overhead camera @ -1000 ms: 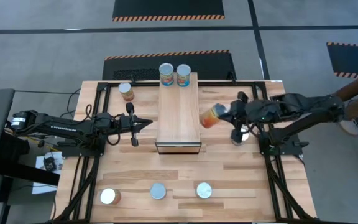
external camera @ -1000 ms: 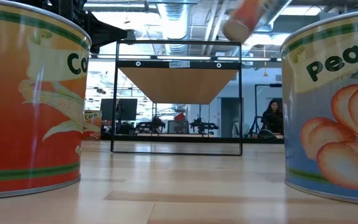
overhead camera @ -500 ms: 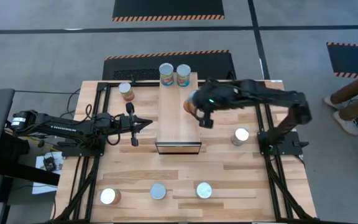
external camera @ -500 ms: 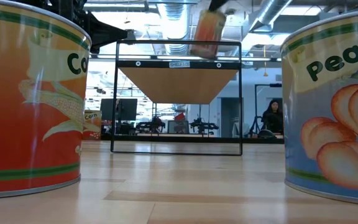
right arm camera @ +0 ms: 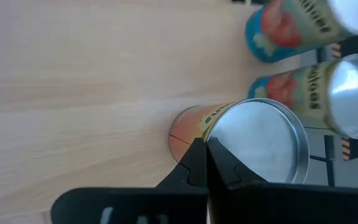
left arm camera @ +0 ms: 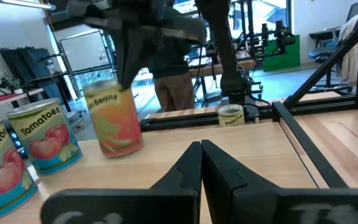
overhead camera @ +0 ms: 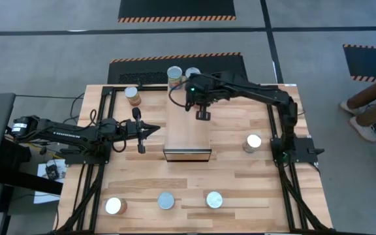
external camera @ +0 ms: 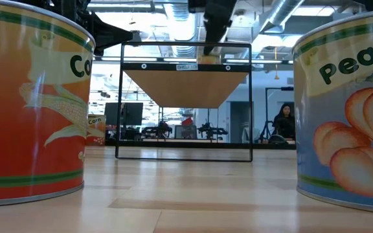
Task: Pick and place cans onto a shelf
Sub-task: Put the top canned green beans on the shelf, then put the canned green beans on the shelf aligned with other canned green beans
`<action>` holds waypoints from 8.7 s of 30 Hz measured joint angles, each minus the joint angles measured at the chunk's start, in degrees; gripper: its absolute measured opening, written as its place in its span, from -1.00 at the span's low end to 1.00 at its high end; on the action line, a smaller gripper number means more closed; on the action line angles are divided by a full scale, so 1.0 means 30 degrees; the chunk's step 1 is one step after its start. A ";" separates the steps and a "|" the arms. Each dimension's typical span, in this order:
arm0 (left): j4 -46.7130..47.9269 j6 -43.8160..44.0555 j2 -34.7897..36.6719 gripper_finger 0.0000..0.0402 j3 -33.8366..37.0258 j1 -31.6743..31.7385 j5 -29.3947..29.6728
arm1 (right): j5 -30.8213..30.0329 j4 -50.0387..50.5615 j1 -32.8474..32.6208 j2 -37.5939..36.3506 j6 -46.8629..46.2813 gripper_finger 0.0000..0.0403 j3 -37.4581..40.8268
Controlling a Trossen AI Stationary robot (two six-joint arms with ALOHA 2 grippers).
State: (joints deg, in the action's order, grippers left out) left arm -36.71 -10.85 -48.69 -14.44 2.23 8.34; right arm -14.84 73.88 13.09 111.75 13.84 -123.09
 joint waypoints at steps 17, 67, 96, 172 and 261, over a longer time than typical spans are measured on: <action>0.0000 -0.0007 0.0000 -1.00 0.0007 -0.0002 0.0007 | 0.0047 -0.1048 0.0519 0.0216 0.0336 -0.98 -0.0007; 0.0068 -0.0022 0.0000 -1.00 0.0007 0.0001 0.0000 | 0.0053 0.0090 0.1530 -0.0272 0.0387 -0.97 0.2041; 0.0565 -0.0029 0.0000 -1.00 0.0007 -0.0004 0.0007 | 0.0026 -0.3595 0.1060 -0.4510 0.0553 -0.98 0.6602; 2.8083 1.1098 -0.1031 -1.00 -1.4578 -0.7328 0.3028 | 0.4465 -4.0048 0.1091 -1.8646 -0.1442 -0.98 3.6195; 3.6489 3.3176 -1.7864 -0.20 -2.3613 -2.0764 -0.0896 | 0.3420 -3.8714 0.0880 -1.8624 -0.2119 -0.94 3.6173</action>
State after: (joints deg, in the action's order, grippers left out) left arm 72.76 88.68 -102.28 -85.28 -60.06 5.65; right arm -4.58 -42.26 15.73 55.88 7.49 -14.57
